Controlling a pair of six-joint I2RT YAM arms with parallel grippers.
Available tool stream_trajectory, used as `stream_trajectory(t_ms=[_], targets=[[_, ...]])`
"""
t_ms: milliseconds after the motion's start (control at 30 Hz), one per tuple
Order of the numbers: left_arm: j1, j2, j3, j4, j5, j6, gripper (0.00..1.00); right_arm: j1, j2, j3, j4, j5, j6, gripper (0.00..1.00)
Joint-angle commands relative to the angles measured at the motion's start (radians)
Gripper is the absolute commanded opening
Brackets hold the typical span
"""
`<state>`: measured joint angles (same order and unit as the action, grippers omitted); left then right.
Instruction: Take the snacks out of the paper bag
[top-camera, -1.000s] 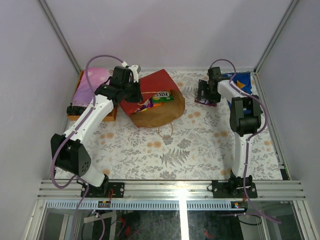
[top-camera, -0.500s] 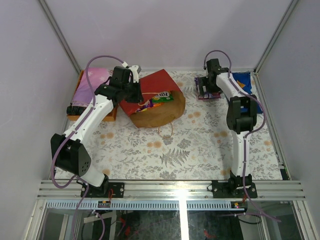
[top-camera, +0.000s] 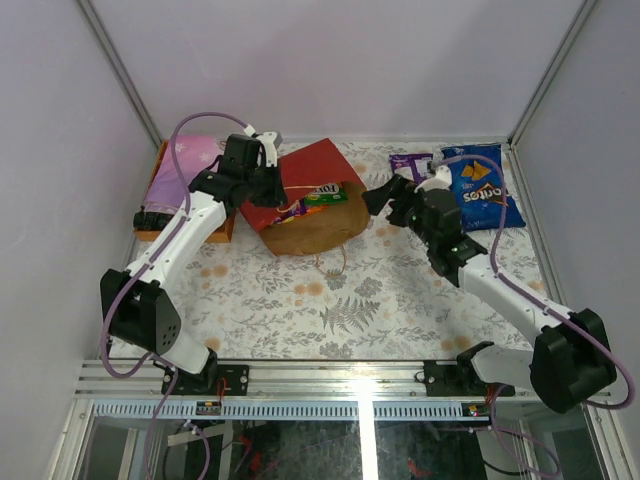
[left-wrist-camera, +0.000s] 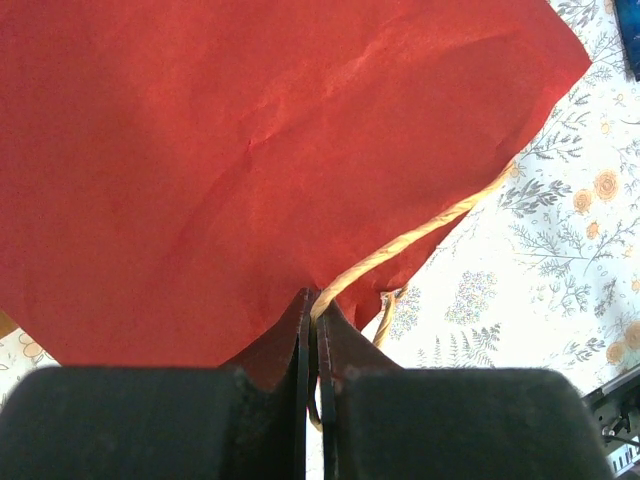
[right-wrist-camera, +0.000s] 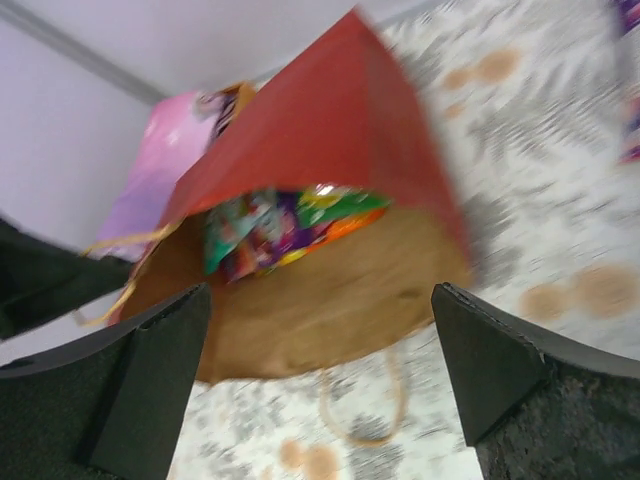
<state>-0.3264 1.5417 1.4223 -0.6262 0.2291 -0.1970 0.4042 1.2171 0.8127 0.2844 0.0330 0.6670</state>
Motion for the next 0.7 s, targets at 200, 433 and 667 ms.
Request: stream_trajectory(t_ms=[200, 433, 667], targets=[[0.006, -0.062, -0.014, 0.068, 0.046, -0.026, 0.00, 0.238, 0.209, -0.031, 0.336, 0.028, 0.447, 1.00], [0.005, -0.072, -0.011, 0.074, 0.065, -0.046, 0.00, 0.306, 0.432, -0.059, 0.689, 0.108, 0.702, 0.89], [0.006, -0.077, -0.017, 0.081, 0.092, -0.063, 0.00, 0.308, 0.784, 0.094, 0.897, 0.126, 0.942, 0.79]])
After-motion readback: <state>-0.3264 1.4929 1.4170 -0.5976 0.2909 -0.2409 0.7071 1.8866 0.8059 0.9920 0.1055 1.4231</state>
